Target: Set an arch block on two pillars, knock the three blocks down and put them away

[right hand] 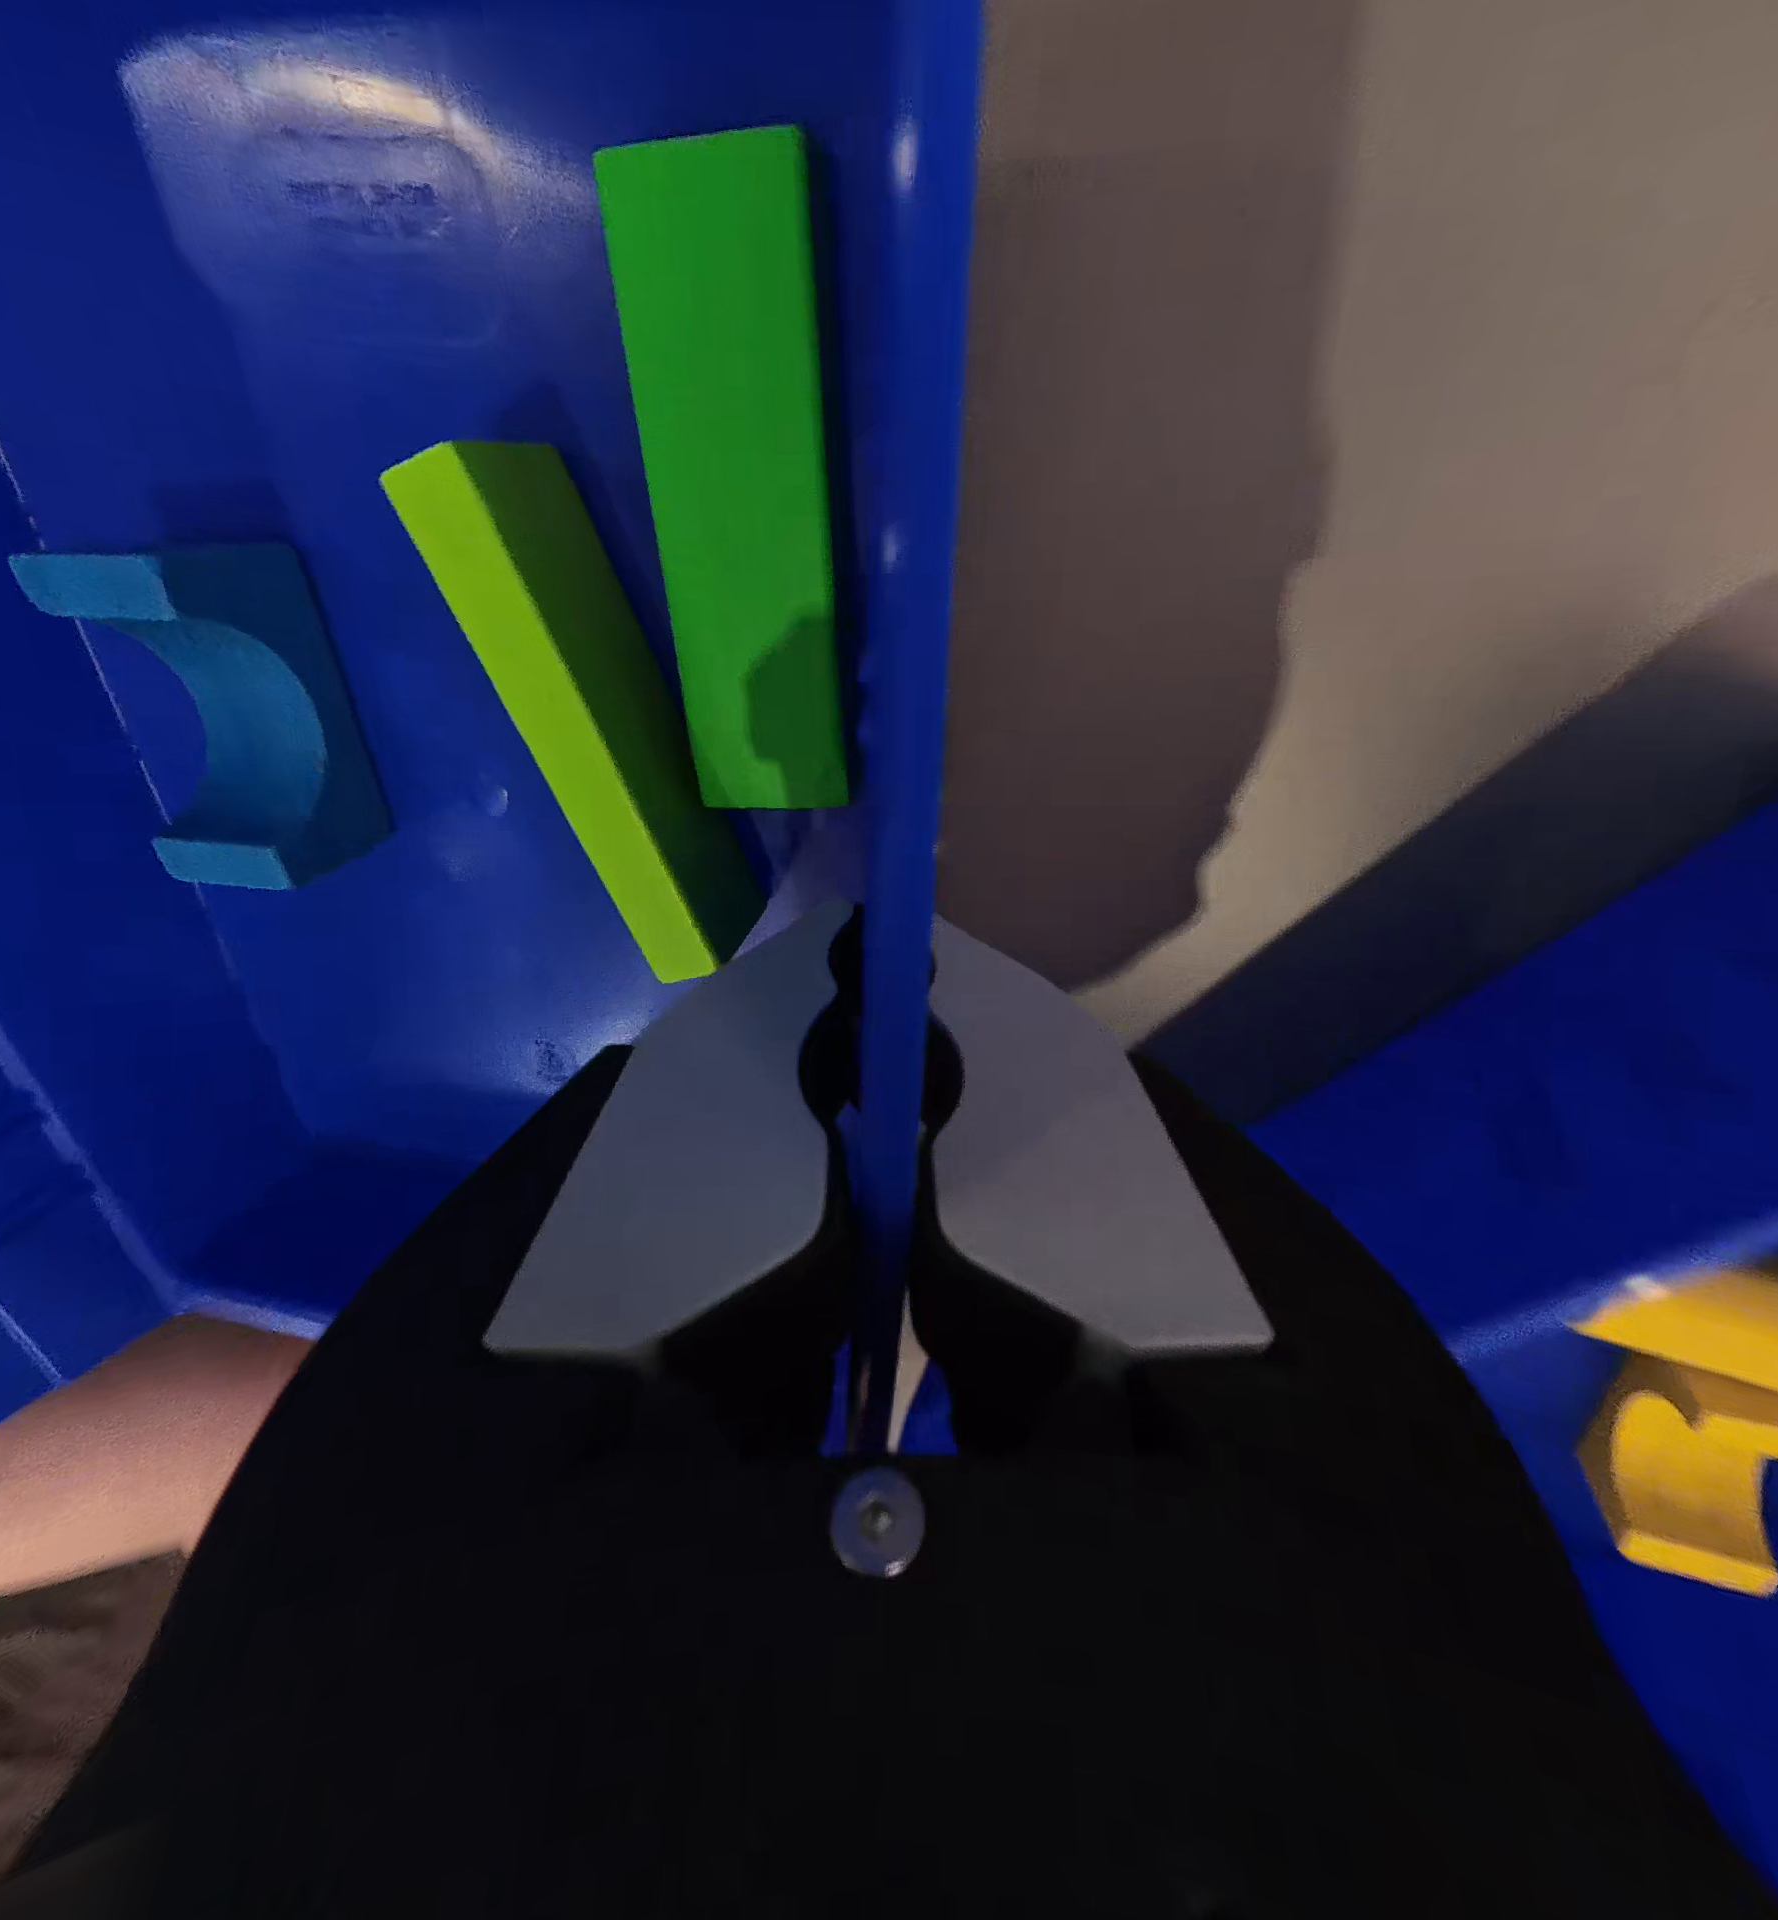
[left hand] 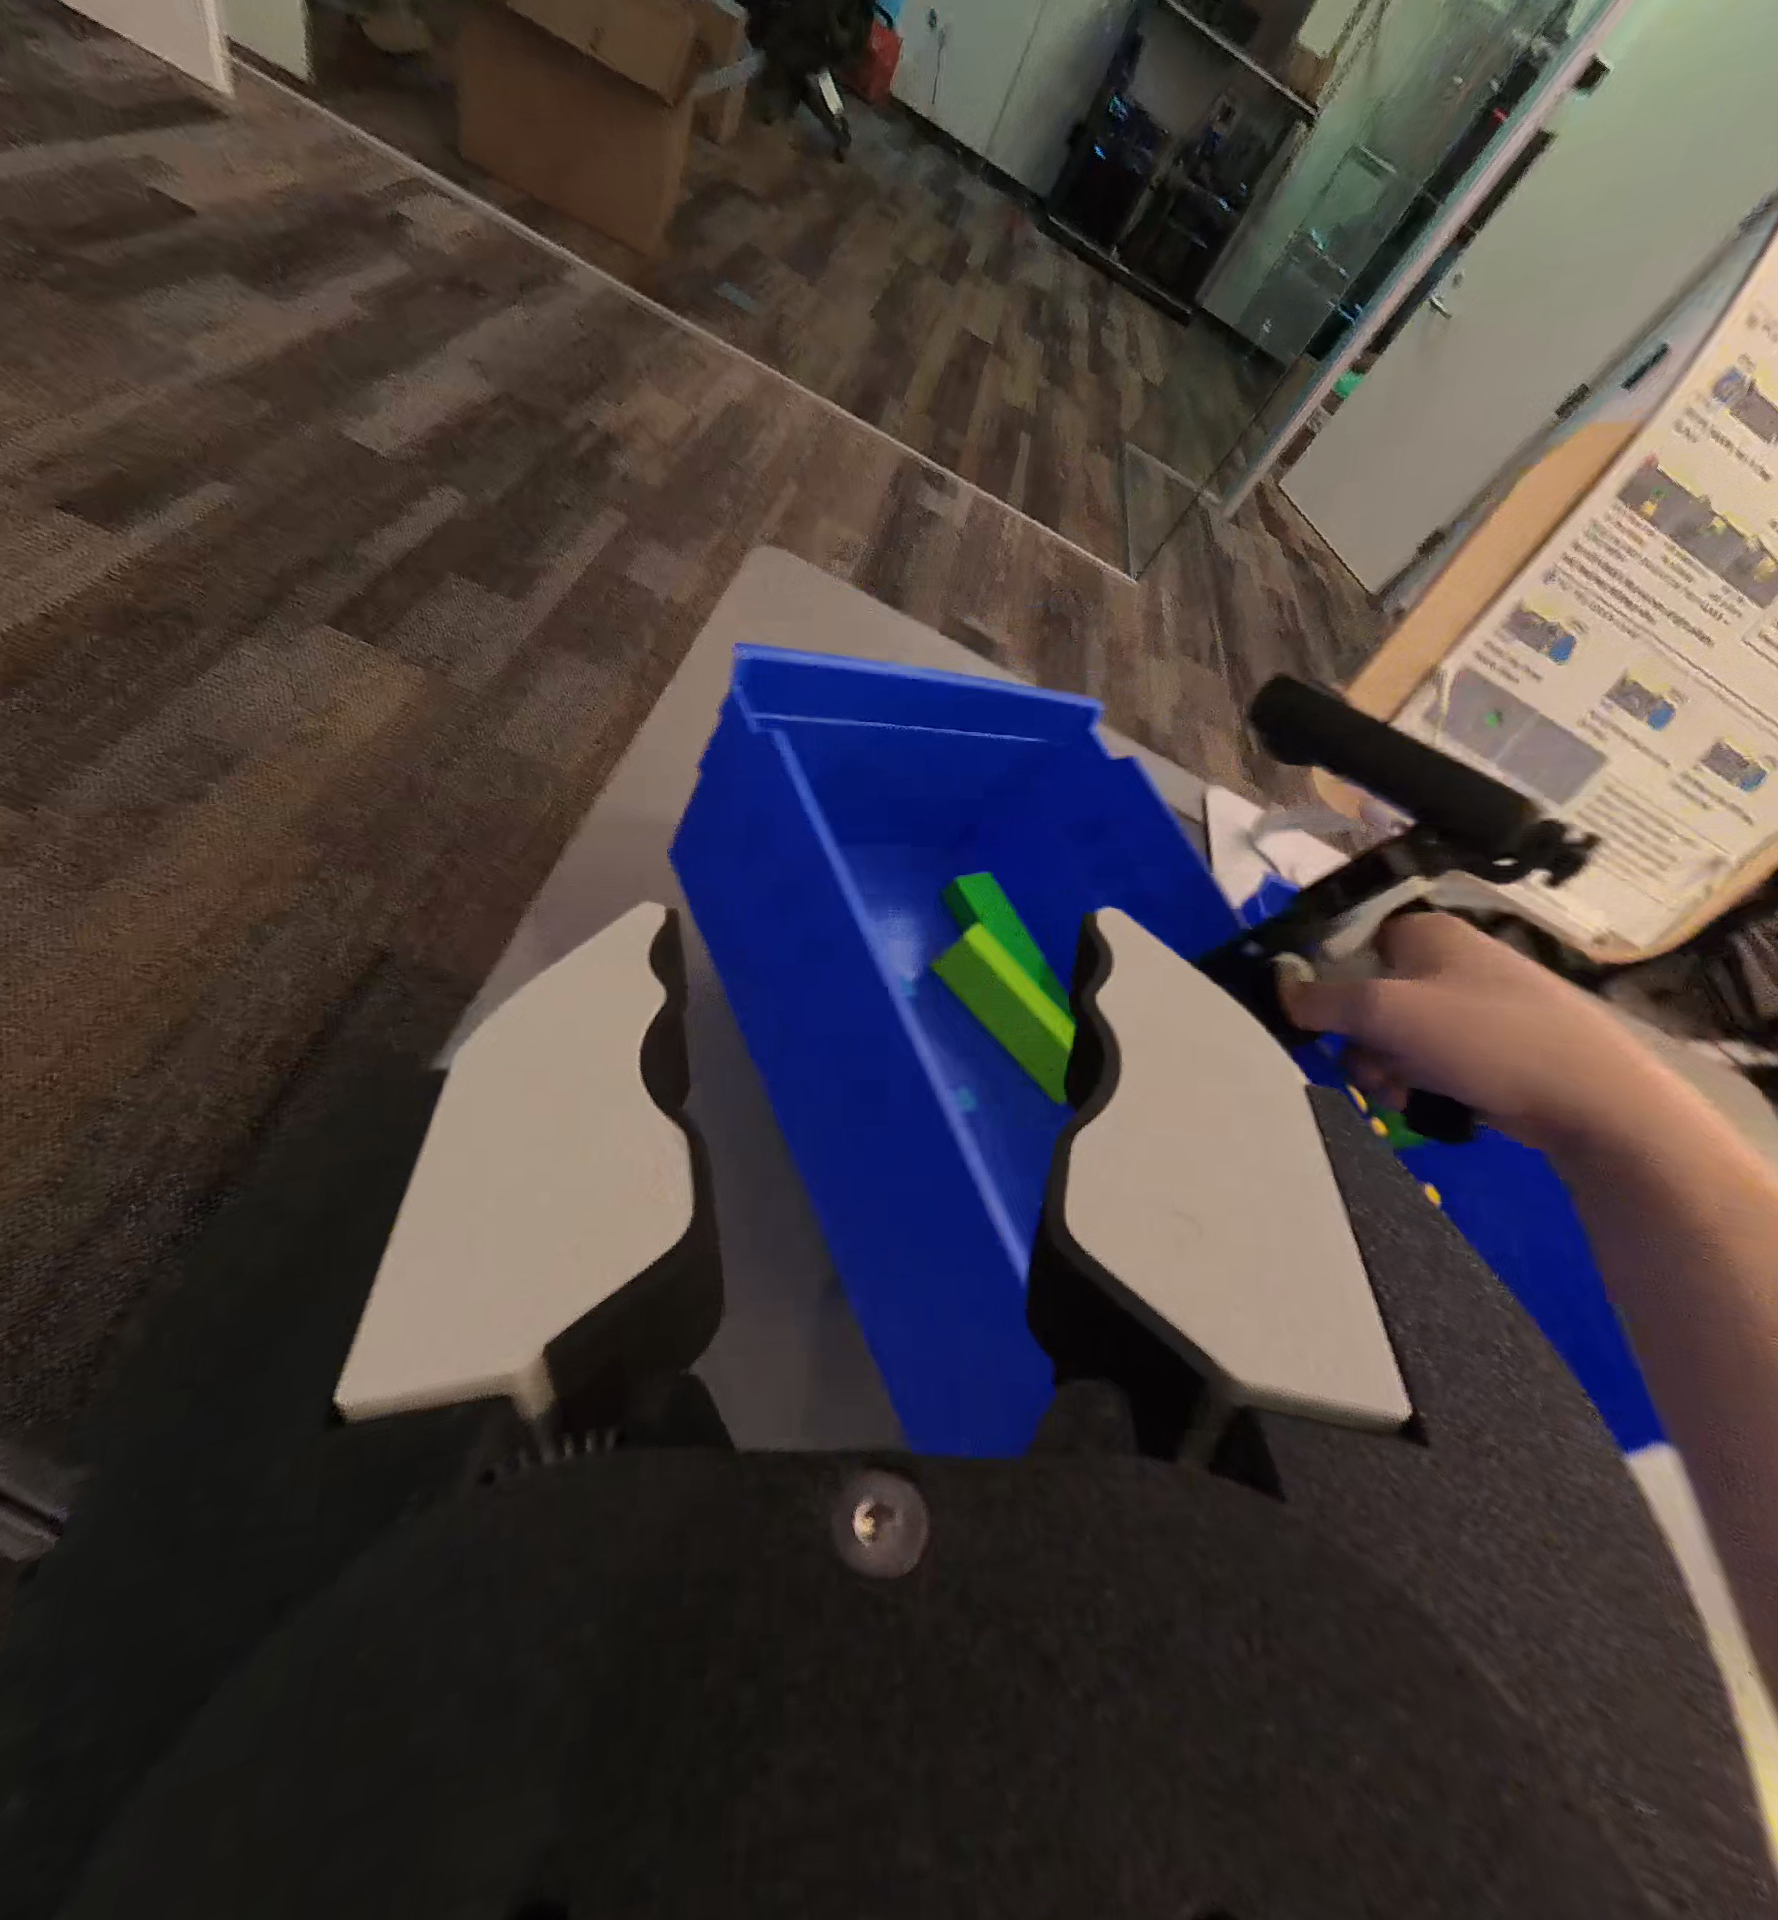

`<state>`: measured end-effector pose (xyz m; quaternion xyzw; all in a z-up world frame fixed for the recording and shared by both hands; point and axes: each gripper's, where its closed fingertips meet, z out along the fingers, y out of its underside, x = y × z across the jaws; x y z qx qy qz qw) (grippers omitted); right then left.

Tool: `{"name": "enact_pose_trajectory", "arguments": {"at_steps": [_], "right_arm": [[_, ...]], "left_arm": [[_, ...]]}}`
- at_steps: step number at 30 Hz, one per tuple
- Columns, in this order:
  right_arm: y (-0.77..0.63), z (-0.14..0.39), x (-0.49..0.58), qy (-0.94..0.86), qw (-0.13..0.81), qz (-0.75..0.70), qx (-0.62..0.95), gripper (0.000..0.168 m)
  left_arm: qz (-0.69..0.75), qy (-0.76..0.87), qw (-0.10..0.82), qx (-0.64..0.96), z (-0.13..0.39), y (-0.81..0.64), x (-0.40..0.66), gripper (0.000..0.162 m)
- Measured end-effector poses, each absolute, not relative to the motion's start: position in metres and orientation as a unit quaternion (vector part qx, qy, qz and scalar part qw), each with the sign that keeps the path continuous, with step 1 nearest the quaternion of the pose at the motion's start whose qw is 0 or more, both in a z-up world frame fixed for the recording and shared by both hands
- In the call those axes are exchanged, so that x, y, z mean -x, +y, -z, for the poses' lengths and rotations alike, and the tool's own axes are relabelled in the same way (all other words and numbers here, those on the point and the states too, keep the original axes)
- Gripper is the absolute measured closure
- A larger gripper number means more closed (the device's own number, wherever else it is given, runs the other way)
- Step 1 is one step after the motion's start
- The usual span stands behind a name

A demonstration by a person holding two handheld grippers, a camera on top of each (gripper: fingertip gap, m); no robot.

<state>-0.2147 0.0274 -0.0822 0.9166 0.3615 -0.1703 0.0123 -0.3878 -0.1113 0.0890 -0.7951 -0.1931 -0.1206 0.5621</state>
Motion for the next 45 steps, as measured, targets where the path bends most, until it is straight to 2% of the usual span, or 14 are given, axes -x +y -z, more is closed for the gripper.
{"name": "enact_pose_trajectory", "arguments": {"at_steps": [5, 7, 8, 10, 13, 15, 17, 21, 25, 26, 28, 29, 32, 45], "right_arm": [[0.032, 0.134, 0.214, 0.315, 0.007, 0.159, -0.936, 0.160], [0.037, 0.128, 0.216, 0.319, -0.015, 0.158, -0.934, 0.157], [0.040, 0.120, 0.218, 0.331, -0.038, 0.165, -0.929, 0.150], [0.050, 0.093, 0.215, 0.365, -0.108, 0.172, -0.908, 0.152], [0.066, 0.027, 0.185, 0.388, -0.257, 0.169, -0.869, 0.142], [0.079, -0.002, 0.127, 0.378, -0.332, 0.102, -0.858, 0.132], [0.096, -0.006, 0.045, 0.335, -0.351, 0.000, -0.874, 0.115], [0.097, 0.048, -0.077, 0.244, -0.257, -0.048, -0.934, 0.109], [0.066, 0.117, -0.110, 0.241, -0.119, 0.007, -0.963, 0.110], [0.060, 0.126, -0.103, 0.242, -0.098, 0.055, -0.964, 0.116], [0.052, 0.131, -0.094, 0.227, -0.066, 0.126, -0.963, 0.150], [0.055, 0.132, -0.099, 0.226, -0.069, 0.121, -0.964, 0.153], [0.064, 0.132, -0.125, 0.231, -0.072, 0.084, -0.967, 0.160], [0.041, 0.135, -0.330, 0.124, -0.049, 0.090, -0.987, 0.161]], "left_arm": [[0.146, -0.175, 0.429, 0.874, -0.021, -0.081, 0.382, 0.085], [0.169, -0.155, 0.407, 0.884, -0.010, -0.068, 0.373, 0.098], [0.187, -0.144, 0.397, 0.887, -0.006, -0.064, 0.365, 0.104], [0.178, -0.130, 0.357, 0.908, 0.011, -0.062, 0.361, 0.098], [0.137, -0.133, 0.302, 0.934, 0.039, -0.060, 0.369, 0.090], [0.135, -0.127, 0.276, 0.943, 0.053, -0.059, 0.367, 0.090], [0.135, -0.121, 0.246, 0.952, 0.065, -0.059, 0.364, 0.090], [0.120, -0.110, 0.197, 0.967, 0.086, -0.061, 0.360, 0.093], [0.107, -0.090, 0.136, 0.981, 0.107, -0.065, 0.353, 0.108], [0.095, -0.082, 0.126, 0.984, 0.112, -0.065, 0.353, 0.114], [0.061, -0.076, 0.110, 0.989, 0.117, -0.063, 0.359, 0.131], [0.037, -0.070, 0.107, 0.991, 0.119, -0.062, 0.364, 0.141], [0.032, -0.048, 0.127, 0.990, 0.119, -0.048, 0.363, 0.142], [0.022, 0.104, 0.190, 0.976, 0.118, 0.008, 0.320, 0.152]]}}
